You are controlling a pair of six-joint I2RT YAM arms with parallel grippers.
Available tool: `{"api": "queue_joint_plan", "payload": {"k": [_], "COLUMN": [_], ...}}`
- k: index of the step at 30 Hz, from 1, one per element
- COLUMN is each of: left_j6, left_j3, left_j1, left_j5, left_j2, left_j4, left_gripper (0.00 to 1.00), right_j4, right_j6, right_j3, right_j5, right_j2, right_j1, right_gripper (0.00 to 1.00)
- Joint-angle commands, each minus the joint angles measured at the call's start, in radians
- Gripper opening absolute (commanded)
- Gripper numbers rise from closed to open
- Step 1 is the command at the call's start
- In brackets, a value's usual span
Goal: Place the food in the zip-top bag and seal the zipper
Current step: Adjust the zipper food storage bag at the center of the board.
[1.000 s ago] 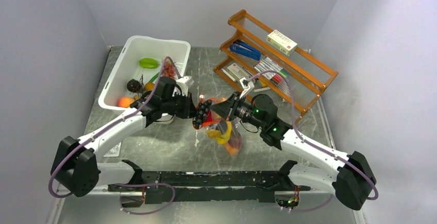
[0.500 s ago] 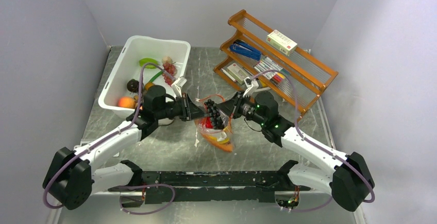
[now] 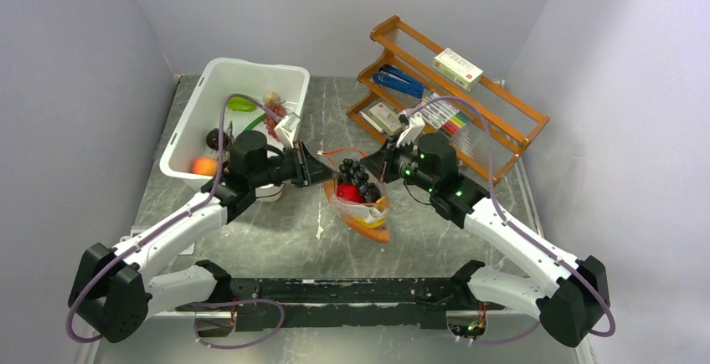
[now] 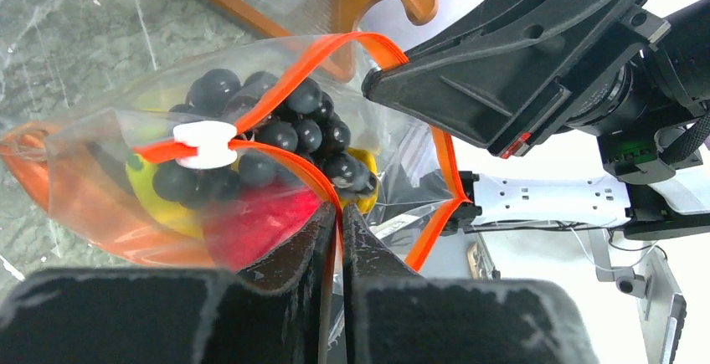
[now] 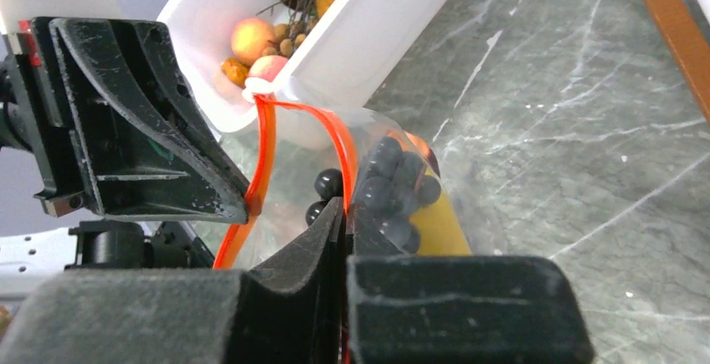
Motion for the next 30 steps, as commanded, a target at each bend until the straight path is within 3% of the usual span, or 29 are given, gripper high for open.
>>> {"api": "queue_joint_plan", "payload": {"k": [1,6,12,19,25,27,30], "left_j6": [-0.010,-0.044,-0.026,-0.002,0.037,0.141,0.421], "left_j3": [0.027,0.033,0.111,0.094,0.118,0.192,0.296], "left_j1": [-0.009,-0.014,-0.027,-0.037,-0.037,-0.036,-0.037], "left_j5": [0.005,0.023,-0.002,-0.076,-0.030,-0.038,-0.122], "left_j2": [0.010,0.043,0.032,-0.030,0.000,-0.006,-0.039], "left_j4": [0.052,0.108,0.035,-0.018,-0.055,-0.173,-0.363], "left_gripper": [0.07,0.07,0.07,0.07,0.08,0.16,0.37], "right_j4": [-0.080,0.000,-0.041,-0.067,-0.017,-0.049,-0.088], "right_j6": [-0.070,-0.034,-0.014,-0.037,-0.036,-0.074,-0.120], "right_j3": [0.014,-0.042,0.124,0.072,0.054,0.078,0.104], "right_j5": [0.048,-0.008,-0.198,-0.190,-0.229,-0.207,-0.230], "right_j2": [-0.002,0.047,0.009,0.028,0.058,0.065,0.088], "right_j1": [-0.006,-0.006,-0.006,-0.006,-0.008,-0.011,-0.026], "right_gripper": [0.00,0.00,0.00,0.00,0.00,0.00,0.00]}}
